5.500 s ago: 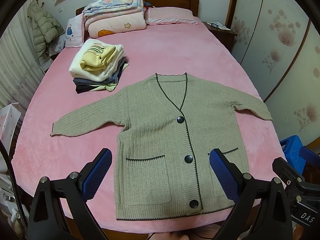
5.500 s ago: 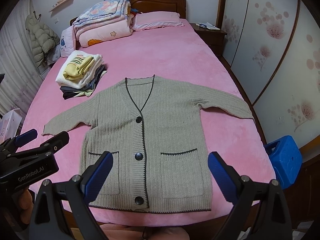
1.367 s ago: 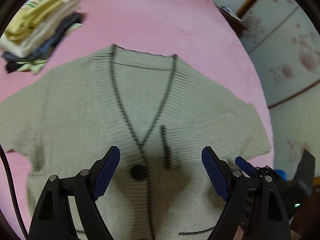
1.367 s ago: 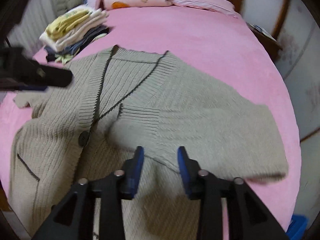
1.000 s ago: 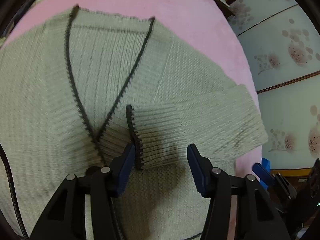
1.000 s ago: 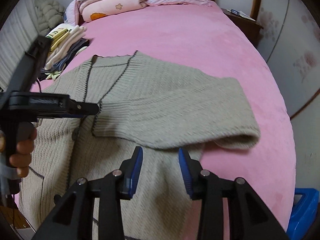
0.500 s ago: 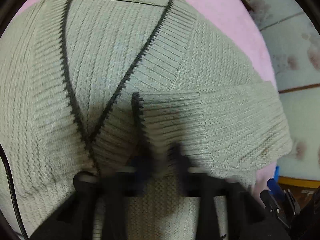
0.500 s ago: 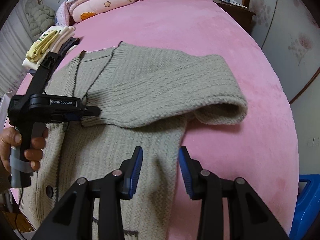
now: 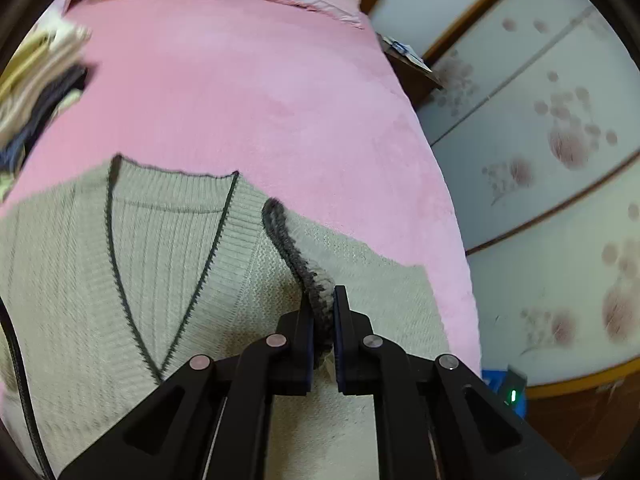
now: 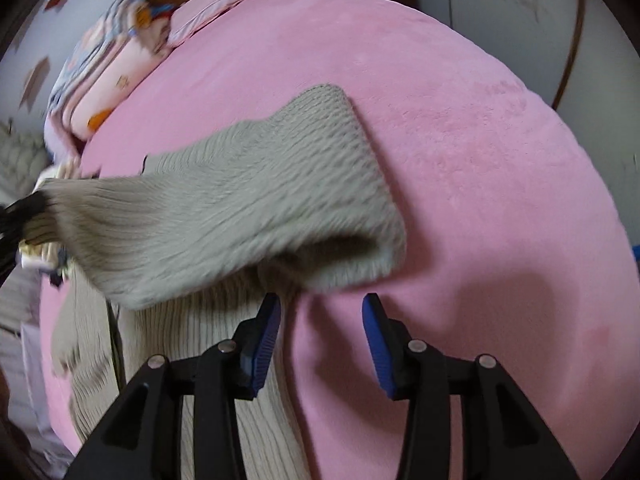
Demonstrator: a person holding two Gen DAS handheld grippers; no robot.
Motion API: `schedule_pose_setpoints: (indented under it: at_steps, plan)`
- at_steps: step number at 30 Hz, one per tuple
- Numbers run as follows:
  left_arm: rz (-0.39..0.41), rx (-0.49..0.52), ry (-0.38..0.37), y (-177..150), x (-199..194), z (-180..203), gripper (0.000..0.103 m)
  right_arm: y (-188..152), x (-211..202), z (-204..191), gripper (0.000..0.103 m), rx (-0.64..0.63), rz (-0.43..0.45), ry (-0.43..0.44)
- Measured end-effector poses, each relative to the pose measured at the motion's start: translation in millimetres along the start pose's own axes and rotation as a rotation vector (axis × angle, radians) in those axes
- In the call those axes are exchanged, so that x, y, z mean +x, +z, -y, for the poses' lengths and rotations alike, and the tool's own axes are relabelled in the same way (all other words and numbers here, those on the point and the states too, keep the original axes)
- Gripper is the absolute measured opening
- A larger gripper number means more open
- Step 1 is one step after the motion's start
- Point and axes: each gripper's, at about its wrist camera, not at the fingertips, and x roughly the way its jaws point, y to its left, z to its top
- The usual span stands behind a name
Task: Fold large clothes
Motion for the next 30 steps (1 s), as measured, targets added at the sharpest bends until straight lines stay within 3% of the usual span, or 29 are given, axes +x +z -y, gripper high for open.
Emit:
schedule_pose_setpoints:
  at_steps: [9, 14, 15, 17, 21, 25, 30]
  plan:
    - [0.035, -0.047, 0.054, 1.5, -29.7, -33.5, 0.005, 12.9, 22.5, -17.4, 0.043, -0.017, 0.000, -0.025]
    - [0.095, -0.004, 0.125, 13.5, -46.7, -45.2, 0.005, 20.6, 27.0, -25.9, 0.042, -0.056, 0.023, -0.064]
    - [0.110, 0.006, 0.149, 16.8, -50.6, -49.8, 0.006, 23.1, 26.2, -32.5, 0.041, -0.090, 0.035, -0.084]
    - [0.142, 0.031, 0.220, 22.6, -57.0, -61.3, 0.006, 26.6, 24.5, -44.6, 0.016, -0.150, 0.046, -0.109]
    - [0.185, 0.049, 0.351, 27.3, -61.3, -94.3, 0.006, 24.4, 13.6, -82.5, 0.013, -0.351, 0.125, -0.228]
    - [0.134, 0.019, 0.441, 18.1, -34.4, -144.5, 0.006, 5.0, 26.7, -114.4, 0.013, -0.531, 0.136, -0.366]
    - [-0.019, 0.052, 0.542, -13.3, 37.7, -185.6, 0.006, -16.3, 60.3, -135.2, 0.018, -0.655, 0.091, -0.535]
